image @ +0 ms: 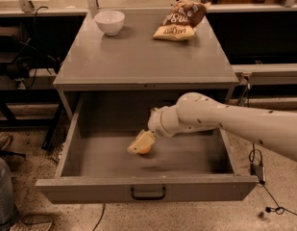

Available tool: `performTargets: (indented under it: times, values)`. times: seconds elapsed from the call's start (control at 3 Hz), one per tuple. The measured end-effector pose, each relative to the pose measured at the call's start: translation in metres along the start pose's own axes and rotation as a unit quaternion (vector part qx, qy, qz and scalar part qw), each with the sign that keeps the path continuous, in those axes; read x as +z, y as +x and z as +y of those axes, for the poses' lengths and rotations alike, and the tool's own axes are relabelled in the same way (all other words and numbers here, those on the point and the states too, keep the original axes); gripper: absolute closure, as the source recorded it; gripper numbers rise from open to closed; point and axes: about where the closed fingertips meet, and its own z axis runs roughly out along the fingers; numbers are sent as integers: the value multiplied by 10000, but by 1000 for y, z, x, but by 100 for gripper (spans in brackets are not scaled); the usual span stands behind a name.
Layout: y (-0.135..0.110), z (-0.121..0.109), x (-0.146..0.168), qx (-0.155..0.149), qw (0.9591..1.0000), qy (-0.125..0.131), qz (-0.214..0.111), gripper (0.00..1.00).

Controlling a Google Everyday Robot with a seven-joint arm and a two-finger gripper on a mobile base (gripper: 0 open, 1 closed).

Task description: Pick orange from top drawer and place on counter

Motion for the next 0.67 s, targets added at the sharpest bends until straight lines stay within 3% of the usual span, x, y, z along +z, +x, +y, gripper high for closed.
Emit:
performTargets:
  times: [0.67]
  values:
    - [28,17,19,229,9996,40,181,0]
